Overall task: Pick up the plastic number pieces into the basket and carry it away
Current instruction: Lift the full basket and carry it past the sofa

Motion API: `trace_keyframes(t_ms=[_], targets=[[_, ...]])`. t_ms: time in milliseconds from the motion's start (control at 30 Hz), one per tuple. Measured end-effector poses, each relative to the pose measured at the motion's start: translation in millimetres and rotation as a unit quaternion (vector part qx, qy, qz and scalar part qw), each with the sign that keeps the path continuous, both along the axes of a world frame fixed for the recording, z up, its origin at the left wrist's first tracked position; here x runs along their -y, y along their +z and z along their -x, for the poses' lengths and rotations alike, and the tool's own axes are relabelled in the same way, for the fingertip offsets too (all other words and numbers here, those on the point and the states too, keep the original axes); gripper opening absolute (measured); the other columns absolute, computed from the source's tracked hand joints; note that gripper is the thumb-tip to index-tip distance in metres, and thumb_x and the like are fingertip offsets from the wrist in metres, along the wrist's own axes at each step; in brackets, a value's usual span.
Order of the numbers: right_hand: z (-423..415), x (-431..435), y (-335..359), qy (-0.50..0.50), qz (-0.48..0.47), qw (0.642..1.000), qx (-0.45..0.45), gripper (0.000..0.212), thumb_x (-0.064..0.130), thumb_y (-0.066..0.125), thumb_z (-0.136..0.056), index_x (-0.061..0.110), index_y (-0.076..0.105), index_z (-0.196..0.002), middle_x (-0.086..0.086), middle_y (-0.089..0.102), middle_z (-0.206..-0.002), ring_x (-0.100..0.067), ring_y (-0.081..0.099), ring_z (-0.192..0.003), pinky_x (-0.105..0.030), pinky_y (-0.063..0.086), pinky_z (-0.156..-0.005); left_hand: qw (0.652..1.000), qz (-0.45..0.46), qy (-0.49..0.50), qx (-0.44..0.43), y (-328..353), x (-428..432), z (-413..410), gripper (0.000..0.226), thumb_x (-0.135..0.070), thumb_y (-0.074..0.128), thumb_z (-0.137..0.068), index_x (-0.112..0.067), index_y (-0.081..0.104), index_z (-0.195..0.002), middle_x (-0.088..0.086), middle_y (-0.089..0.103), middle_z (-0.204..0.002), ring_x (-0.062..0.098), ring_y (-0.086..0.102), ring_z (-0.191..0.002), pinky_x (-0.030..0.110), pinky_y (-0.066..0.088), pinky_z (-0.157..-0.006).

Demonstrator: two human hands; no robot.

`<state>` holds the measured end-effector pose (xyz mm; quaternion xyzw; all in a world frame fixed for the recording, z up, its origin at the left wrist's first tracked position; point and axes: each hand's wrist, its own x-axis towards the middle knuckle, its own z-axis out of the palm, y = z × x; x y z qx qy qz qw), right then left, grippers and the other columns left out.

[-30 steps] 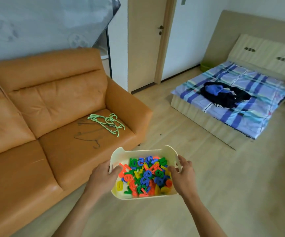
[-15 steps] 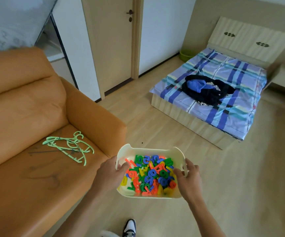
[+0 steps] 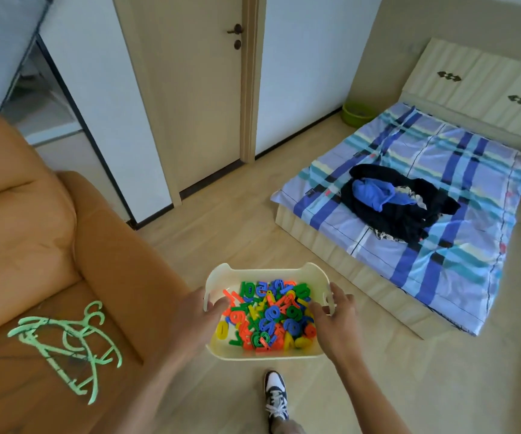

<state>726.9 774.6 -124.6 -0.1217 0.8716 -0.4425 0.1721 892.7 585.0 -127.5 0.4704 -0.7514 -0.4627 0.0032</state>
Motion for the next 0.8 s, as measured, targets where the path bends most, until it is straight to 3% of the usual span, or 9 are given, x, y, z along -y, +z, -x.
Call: trace_keyframes(t_ms=[100,267,400,533,633,733,800], targets=[[72,40,-1,0.046,-0.006,0.999,0.002,0.048,0.025,0.065,-0.09,0.021,0.051,-0.136,0.0,0.048,-0.113,0.004,0.058,-0.079,-0.023,0.048,-0.073,0.998,0.002,0.057,0.013,-1,30,59,0.041,-0.064,0.053,-0.072,-0.03,0.065,-0.091,-0.005,0.072,-0.082,0.014,0.07,-0.076,0.044,0.057,-0.077],[172,123,13,0.114,-0.04,0.993,-0.001,0.057,0.029,0.064,-0.092,0.021,0.044,-0.145,0.0,0.045,-0.118,0.007,0.053,-0.077,-0.026,0.046,-0.076,0.995,0.018,0.091,0.039,26,86,139,0.027,-0.051,0.055,-0.089,-0.028,0.063,-0.101,-0.007,0.069,-0.093,0.01,0.066,-0.081,0.035,0.055,-0.078],[243,208,10,0.15,-0.03,0.988,-0.002,0.055,0.026,0.062,-0.093,0.019,0.043,-0.145,-0.001,0.044,-0.12,0.01,0.047,-0.076,-0.024,0.041,-0.077,0.993,0.013,0.111,0.04,17,157,199,0.034,-0.059,0.051,-0.086,-0.031,0.062,-0.101,-0.007,0.07,-0.092,0.011,0.067,-0.081,0.037,0.057,-0.079],[292,282,-8,0.174,-0.029,0.984,0.001,0.051,0.026,0.062,-0.091,0.023,0.048,-0.141,0.0,0.045,-0.115,0.003,0.056,-0.081,-0.028,0.055,-0.074,0.99,0.012,0.132,0.046,3,222,242,0.029,-0.056,0.052,-0.091,-0.031,0.062,-0.1,-0.008,0.071,-0.088,0.011,0.068,-0.078,0.035,0.057,-0.077],[333,355,-24,0.189,-0.042,0.981,-0.005,0.045,0.028,0.062,-0.09,0.025,0.051,-0.135,0.0,0.047,-0.113,0.002,0.06,-0.084,-0.017,0.048,-0.059,0.986,-0.004,0.159,0.047,-17,290,278,0.041,-0.065,0.051,-0.081,-0.029,0.066,-0.092,-0.006,0.072,-0.079,0.012,0.069,-0.073,0.04,0.059,-0.077],[364,424,-32,0.224,-0.058,0.973,-0.001,0.041,0.025,0.062,-0.092,0.025,0.051,-0.132,-0.002,0.047,-0.115,0.005,0.054,-0.08,-0.017,0.044,-0.061,0.977,-0.032,0.206,0.049,-40,351,300,0.057,-0.074,0.044,-0.063,-0.03,0.065,-0.091,-0.005,0.072,-0.082,0.017,0.07,-0.077,0.044,0.059,-0.081],[379,470,-39,0.255,-0.067,0.964,0.006,0.038,0.025,0.061,-0.092,0.026,0.051,-0.128,-0.003,0.05,-0.117,0.005,0.056,-0.08,-0.012,0.04,-0.059,0.97,-0.047,0.232,0.055,-48,385,309,0.059,-0.073,0.044,-0.065,-0.029,0.065,-0.097,-0.005,0.072,-0.086,0.017,0.07,-0.081,0.043,0.059,-0.082]])
